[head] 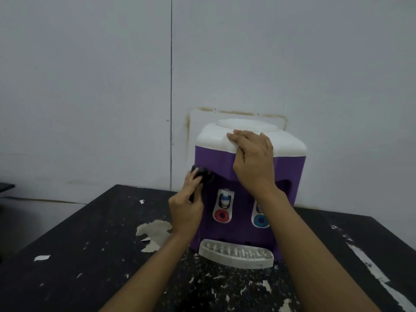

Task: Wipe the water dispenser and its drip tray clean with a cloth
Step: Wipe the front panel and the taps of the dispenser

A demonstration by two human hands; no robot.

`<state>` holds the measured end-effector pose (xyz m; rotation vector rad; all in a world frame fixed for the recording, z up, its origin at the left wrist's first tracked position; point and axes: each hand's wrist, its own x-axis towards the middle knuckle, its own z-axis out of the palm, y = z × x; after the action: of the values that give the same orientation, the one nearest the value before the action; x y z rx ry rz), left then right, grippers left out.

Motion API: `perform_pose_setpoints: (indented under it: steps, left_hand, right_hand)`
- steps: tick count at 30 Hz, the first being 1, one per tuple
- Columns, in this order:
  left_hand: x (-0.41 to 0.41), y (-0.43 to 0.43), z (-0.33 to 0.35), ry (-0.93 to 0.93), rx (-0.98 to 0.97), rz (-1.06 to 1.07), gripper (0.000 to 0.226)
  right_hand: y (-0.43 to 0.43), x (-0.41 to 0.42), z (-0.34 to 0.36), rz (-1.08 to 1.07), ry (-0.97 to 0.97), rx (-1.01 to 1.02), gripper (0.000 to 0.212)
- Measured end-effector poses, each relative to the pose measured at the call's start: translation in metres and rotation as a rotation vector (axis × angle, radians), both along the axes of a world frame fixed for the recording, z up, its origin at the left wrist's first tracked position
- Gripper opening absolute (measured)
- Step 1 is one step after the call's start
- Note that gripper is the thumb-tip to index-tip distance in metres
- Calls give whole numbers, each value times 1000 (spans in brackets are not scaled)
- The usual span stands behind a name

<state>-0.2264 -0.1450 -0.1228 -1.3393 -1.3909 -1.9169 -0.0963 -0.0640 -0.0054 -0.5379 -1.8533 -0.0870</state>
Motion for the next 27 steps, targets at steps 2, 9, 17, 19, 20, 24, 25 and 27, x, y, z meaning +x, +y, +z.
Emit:
perform_pose_setpoints:
  steps: [2,9,17,19,20,24,25,27]
  left_hand:
    - [-6,1,15,60,-5,9,38]
    - [-1,4,36,-34,67,50,35]
    - [-1,7,81,121,64,77,32]
    - [2,8,81,195,62,106,31]
    - [5,8,80,239,62,122,31]
    - [16,10,86,410,72,191,29]
    - [19,11,88,454,76,206,29]
    - [27,16,92,538,75,229,30]
  right_hand:
    - [0,-2,1,-2,13,-9,43]
    - [0,-2,0,4,12,4,42]
    - [-2,1,2,10,-18,-35,45]
    - [0,2,5,24,-40,-53,45]
    - [0,5,8,47,-64,-58,46]
    - [3,38,25,204,-144,-129,47]
    - [5,52,27,198,-124,-147,48]
    - [15,82,30,137,-53,-173,52]
